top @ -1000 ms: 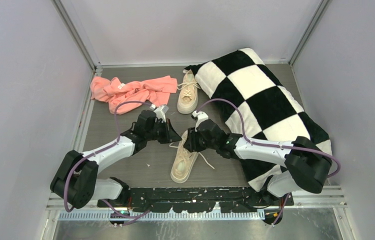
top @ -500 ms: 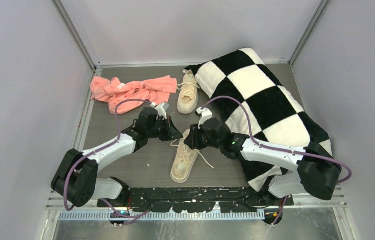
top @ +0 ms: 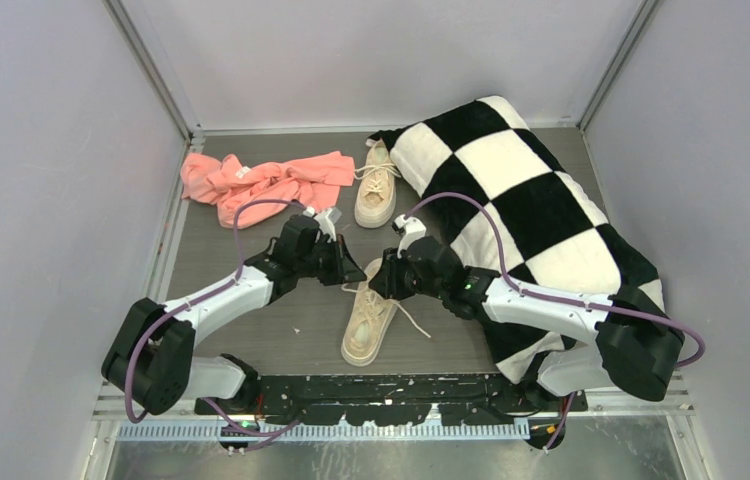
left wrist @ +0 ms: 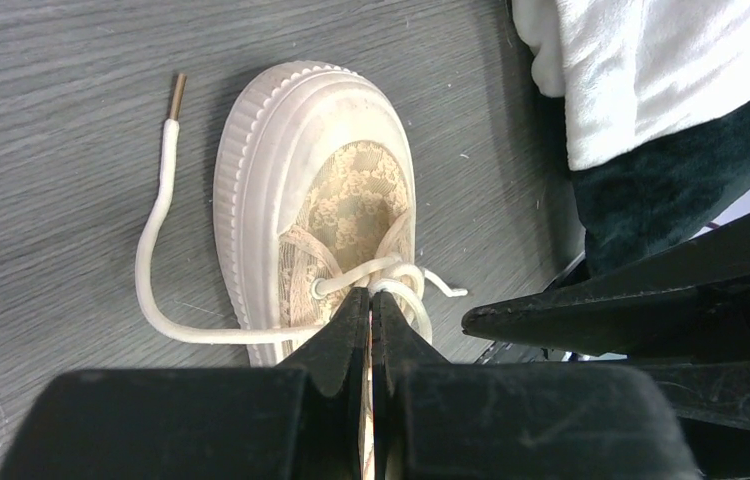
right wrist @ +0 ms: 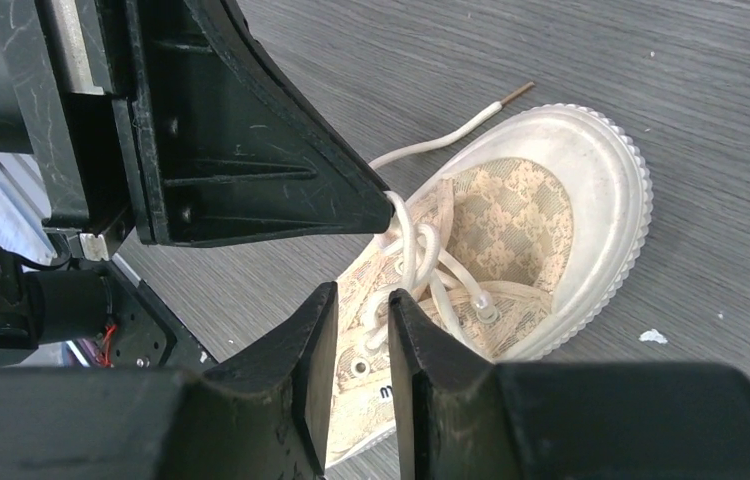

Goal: Tie the shoes
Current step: Tie the shoelace on the shoe.

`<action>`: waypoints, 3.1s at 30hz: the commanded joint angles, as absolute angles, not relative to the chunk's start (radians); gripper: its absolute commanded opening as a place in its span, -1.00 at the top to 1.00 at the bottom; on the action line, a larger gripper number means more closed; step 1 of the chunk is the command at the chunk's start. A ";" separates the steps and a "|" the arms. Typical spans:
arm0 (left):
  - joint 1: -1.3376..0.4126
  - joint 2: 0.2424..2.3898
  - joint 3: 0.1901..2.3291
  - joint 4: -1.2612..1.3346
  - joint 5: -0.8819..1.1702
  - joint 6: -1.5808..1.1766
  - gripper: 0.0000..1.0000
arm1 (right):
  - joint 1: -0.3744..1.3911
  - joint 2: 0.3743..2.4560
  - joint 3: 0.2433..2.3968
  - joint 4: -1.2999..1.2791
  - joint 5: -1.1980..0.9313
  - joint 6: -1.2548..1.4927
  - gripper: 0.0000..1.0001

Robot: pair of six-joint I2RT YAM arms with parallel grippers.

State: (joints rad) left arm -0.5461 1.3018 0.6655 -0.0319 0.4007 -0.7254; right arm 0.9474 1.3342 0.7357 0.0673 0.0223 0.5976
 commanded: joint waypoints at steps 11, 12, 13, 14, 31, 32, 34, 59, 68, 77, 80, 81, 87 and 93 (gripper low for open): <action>-0.571 1.287 0.712 -0.088 0.411 -0.706 0.99 | 0.962 1.331 0.736 0.119 -0.079 0.627 0.47; -0.574 1.288 0.713 -0.087 0.412 -0.706 0.99 | 0.963 1.346 0.741 0.111 -0.087 0.625 0.47; -0.575 1.287 0.714 -0.088 0.410 -0.706 0.99 | 0.965 1.354 0.747 0.102 -0.090 0.623 0.47; -0.577 1.287 0.716 -0.088 0.411 -0.706 0.99 | 0.964 1.366 0.749 0.099 -0.088 0.623 0.47; -0.601 1.315 0.733 -0.099 0.403 -0.700 0.99 | 0.965 1.406 0.757 0.031 0.045 0.584 0.50; -0.603 1.317 0.733 -0.098 0.405 -0.700 0.99 | 0.964 1.405 0.754 0.031 0.046 0.585 0.50; -0.607 1.320 0.733 -0.097 0.404 -0.699 0.99 | 0.964 1.399 0.751 0.033 0.049 0.590 0.50; -0.608 1.311 0.704 -0.084 0.430 -0.671 0.99 | 0.785 1.389 0.671 0.201 -0.100 0.875 0.20; -0.609 1.311 0.696 -0.097 0.445 -0.664 0.99 | 0.783 1.449 0.673 0.254 -0.182 0.891 0.22; -0.609 1.293 0.677 -0.094 0.441 -0.664 0.99 | 0.783 1.466 0.670 0.263 -0.212 0.895 0.27; -0.608 1.291 0.679 -0.092 0.433 -0.664 0.99 | 0.784 1.468 0.673 0.257 -0.213 0.896 0.28; -0.608 1.290 0.680 -0.092 0.431 -0.666 0.99 | 0.783 1.468 0.672 0.255 -0.210 0.899 0.28; -0.609 1.292 0.684 -0.089 0.433 -0.664 0.99 | 0.783 1.476 0.667 0.251 -0.206 0.903 0.22; -0.609 1.297 0.680 -0.084 0.432 -0.665 0.99 | 0.783 1.469 0.666 0.259 -0.217 0.901 0.64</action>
